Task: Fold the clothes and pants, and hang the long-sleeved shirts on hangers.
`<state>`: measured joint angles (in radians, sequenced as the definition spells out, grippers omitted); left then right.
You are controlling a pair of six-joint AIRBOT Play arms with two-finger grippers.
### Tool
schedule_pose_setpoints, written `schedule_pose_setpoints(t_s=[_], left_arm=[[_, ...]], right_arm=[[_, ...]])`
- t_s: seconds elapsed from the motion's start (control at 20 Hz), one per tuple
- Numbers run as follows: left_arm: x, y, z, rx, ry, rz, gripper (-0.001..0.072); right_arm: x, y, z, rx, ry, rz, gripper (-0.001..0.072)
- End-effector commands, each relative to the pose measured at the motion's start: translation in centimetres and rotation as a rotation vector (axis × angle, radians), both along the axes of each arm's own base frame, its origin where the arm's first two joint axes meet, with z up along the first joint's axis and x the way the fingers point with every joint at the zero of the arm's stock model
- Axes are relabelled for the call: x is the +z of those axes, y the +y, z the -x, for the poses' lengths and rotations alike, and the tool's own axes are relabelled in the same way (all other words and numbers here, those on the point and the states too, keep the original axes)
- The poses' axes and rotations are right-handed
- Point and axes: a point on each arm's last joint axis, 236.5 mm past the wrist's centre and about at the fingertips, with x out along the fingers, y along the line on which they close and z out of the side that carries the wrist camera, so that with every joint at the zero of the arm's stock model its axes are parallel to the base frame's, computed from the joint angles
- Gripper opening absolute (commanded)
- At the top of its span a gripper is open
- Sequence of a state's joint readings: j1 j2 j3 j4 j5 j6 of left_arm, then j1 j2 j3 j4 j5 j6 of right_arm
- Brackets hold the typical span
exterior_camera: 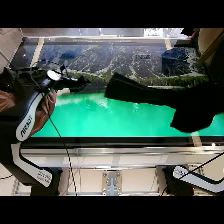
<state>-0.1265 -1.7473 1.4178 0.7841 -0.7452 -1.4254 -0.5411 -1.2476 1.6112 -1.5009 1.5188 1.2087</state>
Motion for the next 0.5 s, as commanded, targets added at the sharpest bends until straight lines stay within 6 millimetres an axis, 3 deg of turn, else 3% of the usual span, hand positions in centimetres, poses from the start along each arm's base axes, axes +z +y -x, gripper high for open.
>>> schedule_pose_setpoints(t_s=[0.0,0.1,0.2,0.35,0.45], left_arm=[[0.4,-3.6,-1.0,0.03,-0.071,0.003,0.0528],[-1.2,-5.8,0.1,-0.01,-0.043,0.001,0.053],[-2.3,-8.8,0.6,0.006,-0.005,0.074,0.0634],[-3.0,-11.2,-0.5,0.047,-0.077,0.086,0.0634],[-4.3,-12.2,0.2,0.021,-0.052,0.078,0.0634]], right_arm=[[-5.0,2.1,-0.3,0.037,0.021,-0.19,0.0034],[-5.7,4.7,-2.1,0.104,-0.024,-0.245,0.0034],[-5.4,6.3,-3.6,0.146,-0.057,-0.234,0.0034],[-5.3,8.0,-4.5,0.194,-0.065,-0.228,0.0034],[-5.3,8.6,-4.6,0.209,-0.065,-0.229,0.0034]])
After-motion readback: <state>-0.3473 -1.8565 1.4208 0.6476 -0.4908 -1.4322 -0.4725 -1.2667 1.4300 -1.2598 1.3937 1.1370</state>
